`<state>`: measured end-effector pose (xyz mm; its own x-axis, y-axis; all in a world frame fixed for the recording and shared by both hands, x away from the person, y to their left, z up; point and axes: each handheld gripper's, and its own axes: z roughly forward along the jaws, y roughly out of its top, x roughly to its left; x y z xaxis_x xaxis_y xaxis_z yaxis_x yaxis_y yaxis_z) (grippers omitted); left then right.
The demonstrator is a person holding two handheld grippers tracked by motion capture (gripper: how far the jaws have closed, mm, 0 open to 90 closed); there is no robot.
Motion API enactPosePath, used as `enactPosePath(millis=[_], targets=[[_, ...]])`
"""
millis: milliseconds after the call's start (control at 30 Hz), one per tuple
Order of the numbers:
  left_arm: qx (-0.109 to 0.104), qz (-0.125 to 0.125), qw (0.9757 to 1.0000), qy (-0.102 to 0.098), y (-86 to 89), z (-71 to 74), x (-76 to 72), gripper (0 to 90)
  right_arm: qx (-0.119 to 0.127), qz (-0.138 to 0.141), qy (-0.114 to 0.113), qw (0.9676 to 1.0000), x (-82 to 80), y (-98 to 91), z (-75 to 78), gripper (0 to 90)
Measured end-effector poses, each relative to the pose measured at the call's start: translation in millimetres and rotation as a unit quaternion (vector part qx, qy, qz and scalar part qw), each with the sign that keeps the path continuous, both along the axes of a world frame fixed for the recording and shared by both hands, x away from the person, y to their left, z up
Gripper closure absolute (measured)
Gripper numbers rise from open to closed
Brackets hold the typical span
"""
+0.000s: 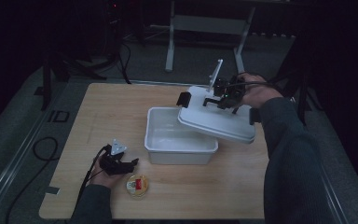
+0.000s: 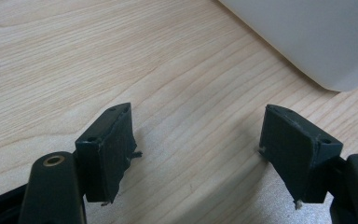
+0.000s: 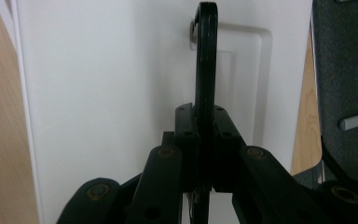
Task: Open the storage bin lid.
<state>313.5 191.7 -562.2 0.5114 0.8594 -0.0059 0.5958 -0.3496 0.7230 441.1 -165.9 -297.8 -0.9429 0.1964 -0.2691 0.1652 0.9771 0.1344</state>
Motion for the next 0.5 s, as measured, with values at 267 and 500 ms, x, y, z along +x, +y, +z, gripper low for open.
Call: enactPosePath(millis=[267, 500], targets=[[-0.001, 0.000, 1.0000, 0.001, -0.1, 0.0, -0.1, 26.2, 0.000, -0.015, 0.000, 0.9999, 1.7, -12.5, -3.7, 84.3], [-0.001, 0.001, 1.0000, 0.000, -0.2, -0.1, -0.1, 26.2, 0.005, -0.029, -0.002, 0.9996, 3.0, -24.0, -5.4, 84.2]])
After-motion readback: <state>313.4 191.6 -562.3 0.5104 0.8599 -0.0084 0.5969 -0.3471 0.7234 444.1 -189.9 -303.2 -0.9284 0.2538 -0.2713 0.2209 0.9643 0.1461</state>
